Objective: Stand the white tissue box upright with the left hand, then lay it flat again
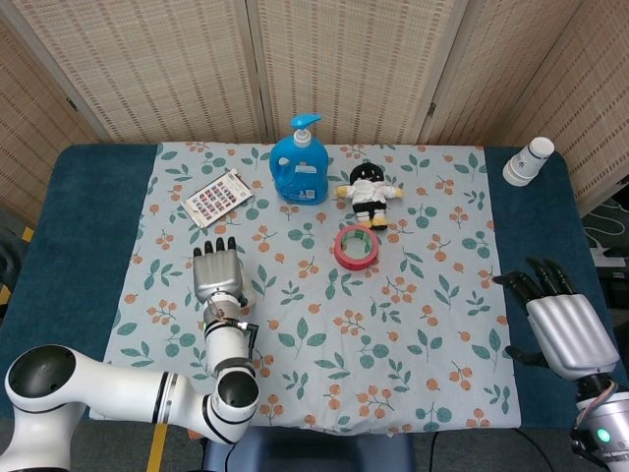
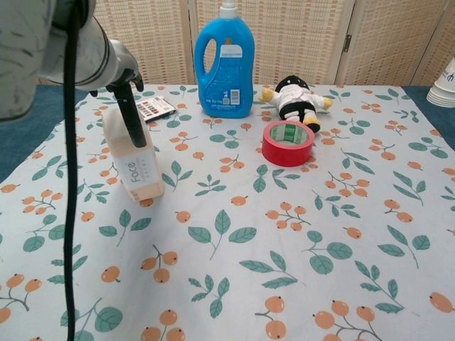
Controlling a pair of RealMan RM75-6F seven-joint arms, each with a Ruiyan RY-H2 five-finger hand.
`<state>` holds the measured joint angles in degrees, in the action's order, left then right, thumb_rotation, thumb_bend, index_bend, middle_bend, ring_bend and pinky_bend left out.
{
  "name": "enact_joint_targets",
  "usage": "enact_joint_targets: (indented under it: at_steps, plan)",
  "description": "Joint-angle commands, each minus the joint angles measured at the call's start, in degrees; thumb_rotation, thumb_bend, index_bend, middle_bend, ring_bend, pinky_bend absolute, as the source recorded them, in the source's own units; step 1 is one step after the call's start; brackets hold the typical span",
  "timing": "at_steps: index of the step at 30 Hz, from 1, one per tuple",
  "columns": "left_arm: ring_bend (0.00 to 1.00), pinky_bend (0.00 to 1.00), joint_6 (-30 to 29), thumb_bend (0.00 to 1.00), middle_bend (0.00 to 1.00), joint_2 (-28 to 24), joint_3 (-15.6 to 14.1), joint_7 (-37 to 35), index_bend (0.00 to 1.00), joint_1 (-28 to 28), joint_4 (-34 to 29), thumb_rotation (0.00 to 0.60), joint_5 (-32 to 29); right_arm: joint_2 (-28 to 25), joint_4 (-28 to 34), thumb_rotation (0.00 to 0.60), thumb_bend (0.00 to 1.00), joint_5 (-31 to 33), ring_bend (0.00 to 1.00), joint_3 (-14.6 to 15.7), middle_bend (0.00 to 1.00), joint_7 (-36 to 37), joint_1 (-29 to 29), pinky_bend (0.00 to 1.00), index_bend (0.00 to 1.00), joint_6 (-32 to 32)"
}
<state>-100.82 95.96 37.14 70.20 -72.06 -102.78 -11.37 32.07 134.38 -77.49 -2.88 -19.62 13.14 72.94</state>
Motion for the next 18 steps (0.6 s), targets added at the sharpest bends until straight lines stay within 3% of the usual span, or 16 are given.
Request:
enact_joint_targets:
  at_steps: [1, 18]
  plan:
    - [0.00, 0.10, -0.16, 0.15, 0.04, 0.43, -0.47, -0.01, 0.00, -0.12, 0.47, 0.600, 0.71, -0.06, 0.01, 0.600, 0.05, -0.03, 0.00, -0.04, 0.17, 0.14, -0.02, 0.00, 0.20, -0.01]
    - [0.00, 0.10, 1.86, 0.15, 0.05, 3.44, 0.05, 1.24, 0.00, 0.04, 4.39, 0.600, 1.58, -0.45, -0.73, 0.600, 0.05, -0.08, 0.00, -0.37, 0.17, 0.76, 0.23, 0.00, 0.20, -1.28]
